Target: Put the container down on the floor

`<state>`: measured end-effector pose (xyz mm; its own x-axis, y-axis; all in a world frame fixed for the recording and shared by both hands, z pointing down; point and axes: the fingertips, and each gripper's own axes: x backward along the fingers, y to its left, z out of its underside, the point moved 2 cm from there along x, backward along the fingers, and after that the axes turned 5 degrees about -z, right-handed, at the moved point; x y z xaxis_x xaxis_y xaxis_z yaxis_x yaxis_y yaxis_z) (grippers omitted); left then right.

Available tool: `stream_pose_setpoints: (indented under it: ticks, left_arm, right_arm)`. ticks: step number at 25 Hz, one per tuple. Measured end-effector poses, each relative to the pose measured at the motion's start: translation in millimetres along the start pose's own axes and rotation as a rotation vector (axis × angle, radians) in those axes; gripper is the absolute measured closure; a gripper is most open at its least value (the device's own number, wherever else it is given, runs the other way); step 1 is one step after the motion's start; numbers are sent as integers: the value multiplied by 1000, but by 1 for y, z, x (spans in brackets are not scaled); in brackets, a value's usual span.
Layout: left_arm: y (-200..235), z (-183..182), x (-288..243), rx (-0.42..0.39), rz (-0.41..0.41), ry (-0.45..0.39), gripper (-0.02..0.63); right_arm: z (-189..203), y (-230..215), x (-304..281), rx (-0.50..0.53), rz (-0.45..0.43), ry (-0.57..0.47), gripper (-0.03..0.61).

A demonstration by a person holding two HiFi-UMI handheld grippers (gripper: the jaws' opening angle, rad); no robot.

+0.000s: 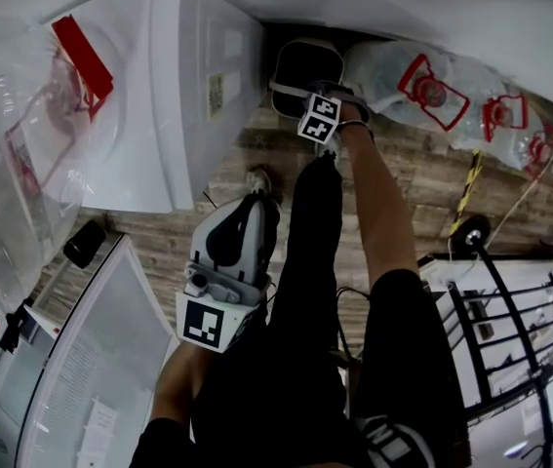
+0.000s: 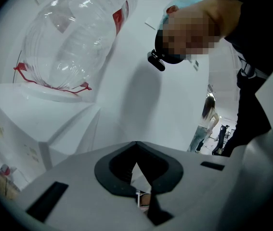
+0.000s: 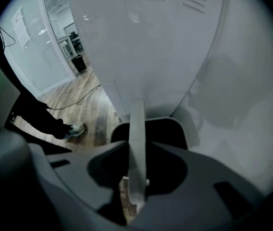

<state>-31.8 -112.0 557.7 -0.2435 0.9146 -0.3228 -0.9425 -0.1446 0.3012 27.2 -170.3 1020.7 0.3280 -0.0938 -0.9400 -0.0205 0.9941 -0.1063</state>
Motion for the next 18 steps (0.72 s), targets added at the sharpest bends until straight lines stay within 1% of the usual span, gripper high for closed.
stream_pose_setpoints:
  ticks: [7, 12, 18]
  left_arm:
    - [3, 2, 3, -17, 6, 7, 588]
    - [5, 5, 4, -10, 1, 11, 588]
    - [5, 9, 4, -8, 3, 17, 588]
  right_arm:
    - [3, -6, -9, -4, 38, 14, 471]
    - [15, -8, -18, 11, 70, 67, 471]
    - [22, -15, -25, -23, 92, 71, 471]
